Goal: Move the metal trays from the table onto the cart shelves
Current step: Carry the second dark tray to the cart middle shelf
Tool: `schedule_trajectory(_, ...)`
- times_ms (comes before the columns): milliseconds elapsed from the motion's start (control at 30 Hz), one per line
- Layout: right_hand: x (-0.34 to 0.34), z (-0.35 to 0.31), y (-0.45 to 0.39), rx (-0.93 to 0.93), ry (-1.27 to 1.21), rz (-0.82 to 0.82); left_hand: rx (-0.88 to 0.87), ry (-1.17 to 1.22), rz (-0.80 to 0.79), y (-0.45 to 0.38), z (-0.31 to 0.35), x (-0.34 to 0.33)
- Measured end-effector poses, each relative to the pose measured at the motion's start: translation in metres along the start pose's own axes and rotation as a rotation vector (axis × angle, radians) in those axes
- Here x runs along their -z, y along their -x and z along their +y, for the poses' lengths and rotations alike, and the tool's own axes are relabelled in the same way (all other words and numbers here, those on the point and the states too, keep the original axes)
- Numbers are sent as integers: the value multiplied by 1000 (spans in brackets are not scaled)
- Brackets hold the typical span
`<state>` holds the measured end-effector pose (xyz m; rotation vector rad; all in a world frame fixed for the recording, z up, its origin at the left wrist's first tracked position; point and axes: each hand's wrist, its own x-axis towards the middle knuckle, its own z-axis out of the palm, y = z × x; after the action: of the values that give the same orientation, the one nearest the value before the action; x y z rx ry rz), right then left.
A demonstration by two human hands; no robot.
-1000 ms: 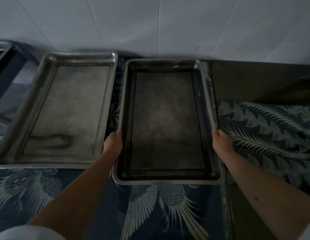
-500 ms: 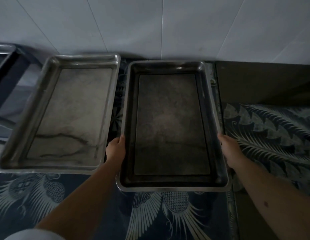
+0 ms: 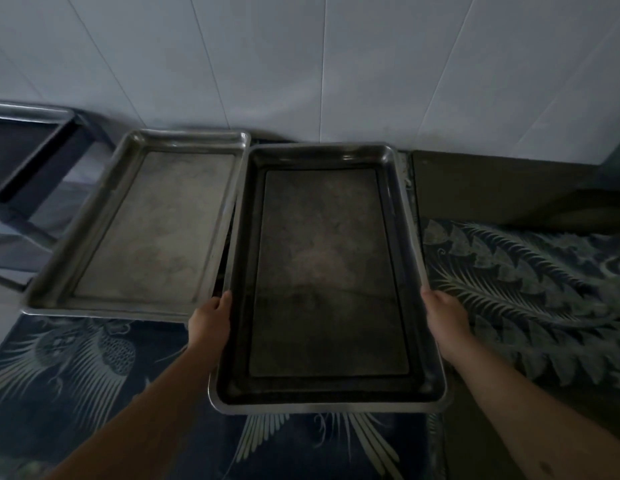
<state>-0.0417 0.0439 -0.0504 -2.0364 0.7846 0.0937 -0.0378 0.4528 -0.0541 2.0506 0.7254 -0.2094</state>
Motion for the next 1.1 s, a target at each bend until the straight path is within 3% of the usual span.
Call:
schedule_trajectory(233,-3,-23,34,106,24,-55,-19,38,150,49,-26,45)
schedule_trajectory(500,-55,-62,80,272,85,-223,75,80,403,107,-85,116)
schedule_trajectory(767,-138,-100,154,423,158,-491,200,321,578,183,-180,185)
schedule_trajectory(1100,-279,-136,309,606,228,-765,369,401,847,285,-311,285)
